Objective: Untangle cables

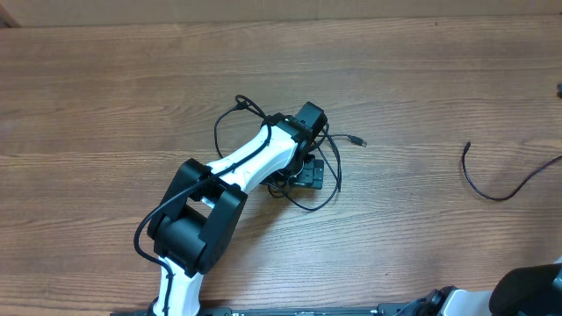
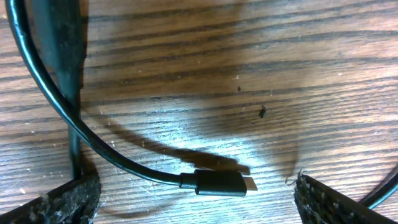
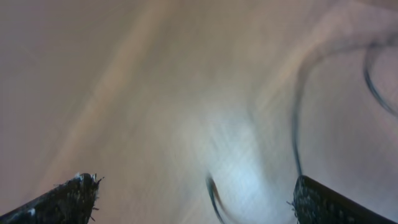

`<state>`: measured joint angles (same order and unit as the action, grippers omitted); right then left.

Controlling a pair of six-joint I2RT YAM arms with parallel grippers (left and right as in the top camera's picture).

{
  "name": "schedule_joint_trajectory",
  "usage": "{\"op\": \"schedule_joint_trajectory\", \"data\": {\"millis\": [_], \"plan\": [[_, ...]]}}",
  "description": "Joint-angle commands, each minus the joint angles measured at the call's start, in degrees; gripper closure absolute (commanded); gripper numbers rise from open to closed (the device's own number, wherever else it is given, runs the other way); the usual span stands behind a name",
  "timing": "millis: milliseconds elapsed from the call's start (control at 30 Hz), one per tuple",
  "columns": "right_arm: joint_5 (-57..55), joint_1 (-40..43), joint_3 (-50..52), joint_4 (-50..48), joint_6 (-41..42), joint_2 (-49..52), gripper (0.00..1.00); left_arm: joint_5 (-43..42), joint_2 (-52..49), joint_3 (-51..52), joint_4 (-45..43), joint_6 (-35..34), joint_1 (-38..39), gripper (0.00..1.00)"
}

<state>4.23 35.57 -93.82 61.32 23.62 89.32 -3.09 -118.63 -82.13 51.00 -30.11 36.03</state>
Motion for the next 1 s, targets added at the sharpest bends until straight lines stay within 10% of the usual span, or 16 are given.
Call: {"op": "schedule_joint_trajectory", "data": {"millis": [0,967], "plan": [[3.3,-1.7,0.0,6.3,0.8,-0.4,0.00,0.1,0.6,-0.2,-0.3,-0.3,0.3,0.00],[-9.4,-51.0,0.1,30.8,24.6,-11.9,0.01,-0.7,0.6,-0.2,-3.0,-1.8,0.3,0.00]]}}
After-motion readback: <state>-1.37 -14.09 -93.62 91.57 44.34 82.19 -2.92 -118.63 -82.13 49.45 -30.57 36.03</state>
